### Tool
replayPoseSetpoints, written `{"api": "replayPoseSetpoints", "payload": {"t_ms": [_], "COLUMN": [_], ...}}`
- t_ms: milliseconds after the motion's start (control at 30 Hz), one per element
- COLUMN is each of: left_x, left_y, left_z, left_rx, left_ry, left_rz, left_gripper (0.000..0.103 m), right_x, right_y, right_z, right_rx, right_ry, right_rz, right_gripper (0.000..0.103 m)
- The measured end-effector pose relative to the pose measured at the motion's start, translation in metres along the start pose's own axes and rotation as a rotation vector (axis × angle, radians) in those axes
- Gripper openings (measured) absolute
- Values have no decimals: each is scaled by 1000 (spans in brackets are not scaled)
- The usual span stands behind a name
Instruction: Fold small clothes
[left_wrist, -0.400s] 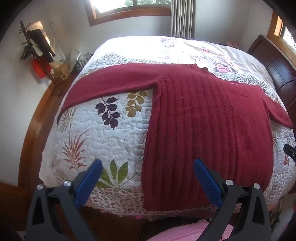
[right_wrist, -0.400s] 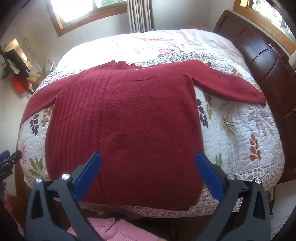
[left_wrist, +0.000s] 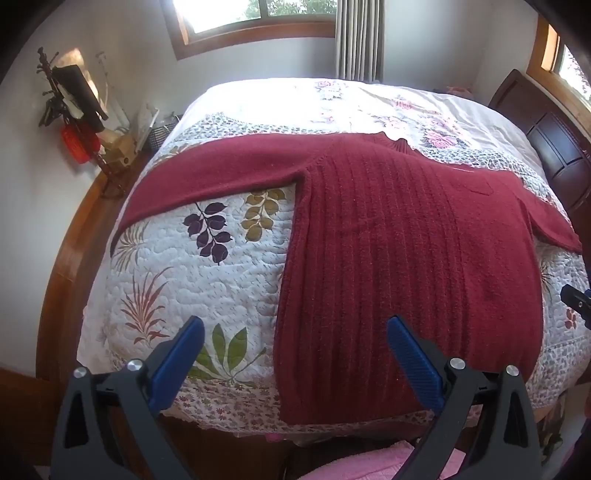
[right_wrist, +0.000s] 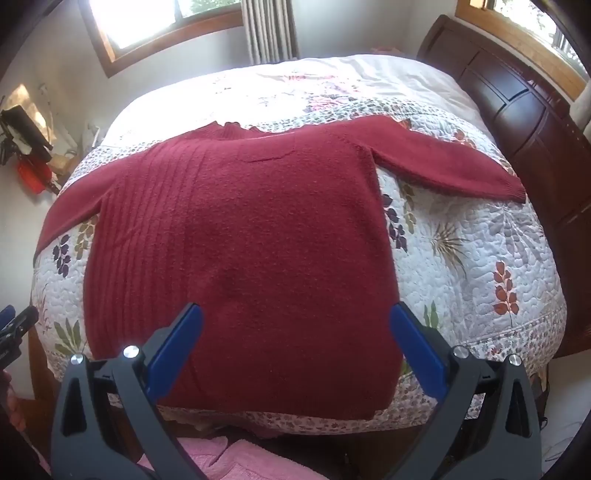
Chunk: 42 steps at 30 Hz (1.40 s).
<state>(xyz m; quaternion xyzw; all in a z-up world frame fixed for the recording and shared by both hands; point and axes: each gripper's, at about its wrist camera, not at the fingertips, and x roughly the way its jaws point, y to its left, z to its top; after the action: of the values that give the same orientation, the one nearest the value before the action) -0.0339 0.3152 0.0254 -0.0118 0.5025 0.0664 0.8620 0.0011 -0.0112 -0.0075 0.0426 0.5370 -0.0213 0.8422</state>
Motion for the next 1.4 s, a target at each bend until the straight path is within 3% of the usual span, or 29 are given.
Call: {"api": "replayPoseSetpoints", "payload": {"t_ms": [800, 1400], "left_x": [-4, 5], "left_y": [-11, -22], "left_z": [1, 9], "left_rx": [20, 36], "left_ry": [-23, -8], "left_rz": [-32, -36], "left_gripper": [99, 99], "right_x": [3, 10], "right_y": [-3, -6], "right_z": [1, 5], "right_rx": [-11, -17], "right_ry": [-1, -5], "right_rz": [58, 46], "right_gripper": [100, 100]}}
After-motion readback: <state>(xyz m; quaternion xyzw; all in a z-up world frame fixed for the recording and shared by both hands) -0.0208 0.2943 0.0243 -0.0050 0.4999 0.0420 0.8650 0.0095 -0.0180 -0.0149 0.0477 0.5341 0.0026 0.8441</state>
